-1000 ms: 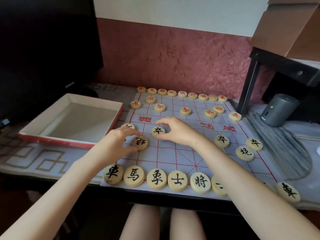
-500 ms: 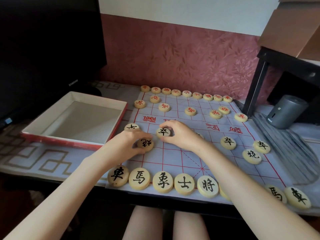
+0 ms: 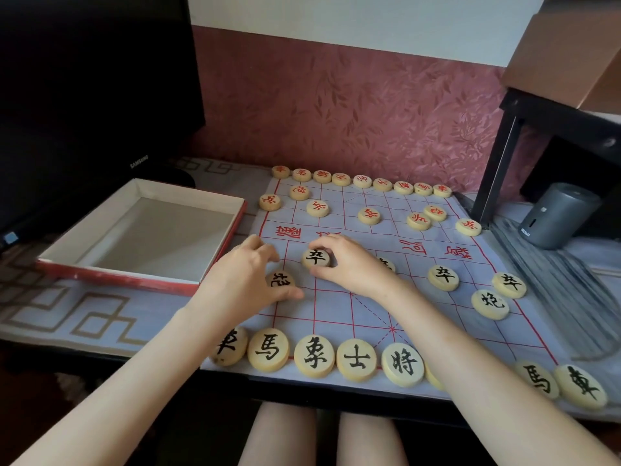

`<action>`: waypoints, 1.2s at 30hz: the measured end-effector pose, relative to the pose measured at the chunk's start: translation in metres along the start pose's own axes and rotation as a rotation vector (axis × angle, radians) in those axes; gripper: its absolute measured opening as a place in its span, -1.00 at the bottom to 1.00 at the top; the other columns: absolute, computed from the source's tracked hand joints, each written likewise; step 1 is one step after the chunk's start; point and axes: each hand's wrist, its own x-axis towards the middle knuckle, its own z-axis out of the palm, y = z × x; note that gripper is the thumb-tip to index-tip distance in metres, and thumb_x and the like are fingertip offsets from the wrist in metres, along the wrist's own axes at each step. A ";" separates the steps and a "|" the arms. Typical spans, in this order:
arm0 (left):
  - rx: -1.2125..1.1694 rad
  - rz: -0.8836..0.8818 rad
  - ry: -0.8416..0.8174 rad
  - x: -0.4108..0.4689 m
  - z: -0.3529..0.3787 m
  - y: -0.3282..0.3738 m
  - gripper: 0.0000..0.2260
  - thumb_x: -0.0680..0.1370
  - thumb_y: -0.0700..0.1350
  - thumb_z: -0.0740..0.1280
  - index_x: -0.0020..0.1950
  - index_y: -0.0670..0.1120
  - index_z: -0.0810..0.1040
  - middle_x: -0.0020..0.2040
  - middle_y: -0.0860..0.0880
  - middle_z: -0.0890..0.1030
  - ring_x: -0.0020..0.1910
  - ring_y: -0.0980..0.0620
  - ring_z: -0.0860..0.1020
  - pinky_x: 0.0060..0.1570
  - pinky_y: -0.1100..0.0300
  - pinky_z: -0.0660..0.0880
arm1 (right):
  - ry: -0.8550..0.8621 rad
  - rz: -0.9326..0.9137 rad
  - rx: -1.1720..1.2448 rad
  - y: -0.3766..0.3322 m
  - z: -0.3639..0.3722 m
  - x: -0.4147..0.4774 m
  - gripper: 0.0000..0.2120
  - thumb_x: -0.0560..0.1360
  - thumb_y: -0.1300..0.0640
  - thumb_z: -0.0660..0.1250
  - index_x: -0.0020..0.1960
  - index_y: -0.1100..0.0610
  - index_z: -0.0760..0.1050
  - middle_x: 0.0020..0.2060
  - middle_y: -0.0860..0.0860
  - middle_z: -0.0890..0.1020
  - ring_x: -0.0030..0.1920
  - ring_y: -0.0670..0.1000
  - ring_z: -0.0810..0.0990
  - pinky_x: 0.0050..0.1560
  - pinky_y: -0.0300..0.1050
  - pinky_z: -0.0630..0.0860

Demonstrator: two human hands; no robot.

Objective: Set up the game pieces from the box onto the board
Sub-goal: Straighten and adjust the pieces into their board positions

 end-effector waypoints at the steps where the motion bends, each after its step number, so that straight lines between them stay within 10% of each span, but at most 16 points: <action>1: 0.004 0.043 -0.012 0.000 -0.002 -0.001 -0.36 0.27 0.32 0.37 0.23 -0.02 0.49 0.16 0.03 0.46 0.04 0.02 0.47 0.09 0.12 0.46 | 0.001 0.000 0.003 0.000 0.000 0.000 -0.57 0.47 0.04 0.37 0.30 0.06 0.42 0.23 -0.01 0.48 0.27 -0.04 0.38 0.26 -0.15 0.30; 10: -0.104 0.213 -0.291 0.002 -0.017 -0.013 -0.55 0.49 -0.13 0.38 0.32 0.18 0.40 0.27 0.23 0.44 0.28 0.22 0.37 0.16 0.42 0.24 | 0.023 -0.020 0.024 -0.002 -0.001 -0.003 -0.60 0.47 0.06 0.38 0.28 0.08 0.44 0.18 -0.02 0.50 0.23 -0.05 0.40 0.17 -0.21 0.31; 16: -0.098 0.187 -0.238 0.002 -0.011 -0.006 -0.60 0.42 0.01 0.44 0.25 0.11 0.50 0.07 0.11 0.46 -0.04 0.13 0.47 -0.15 0.43 0.36 | 0.037 -0.028 0.028 -0.002 -0.001 -0.003 -0.62 0.47 0.07 0.38 0.26 0.08 0.45 0.17 -0.02 0.51 0.21 -0.05 0.40 0.15 -0.21 0.32; 21: -0.019 0.109 -0.117 0.001 -0.002 0.002 -0.54 0.38 0.16 0.42 0.22 0.04 0.50 0.08 0.03 0.46 -0.05 0.01 0.53 -0.04 0.05 0.52 | 0.032 -0.020 0.040 -0.001 0.000 -0.004 -0.61 0.47 0.07 0.38 0.27 0.06 0.44 0.20 -0.03 0.50 0.24 -0.05 0.40 0.23 -0.14 0.35; 36: -0.050 0.049 -0.074 0.000 0.000 -0.006 -0.51 0.34 0.22 0.41 0.19 0.04 0.50 0.11 0.08 0.45 -0.09 0.08 0.52 -0.05 0.13 0.51 | 0.048 -0.014 0.076 0.003 0.002 -0.004 -0.49 0.45 0.07 0.40 0.36 0.09 0.35 0.23 -0.02 0.46 0.27 -0.06 0.38 0.21 -0.20 0.30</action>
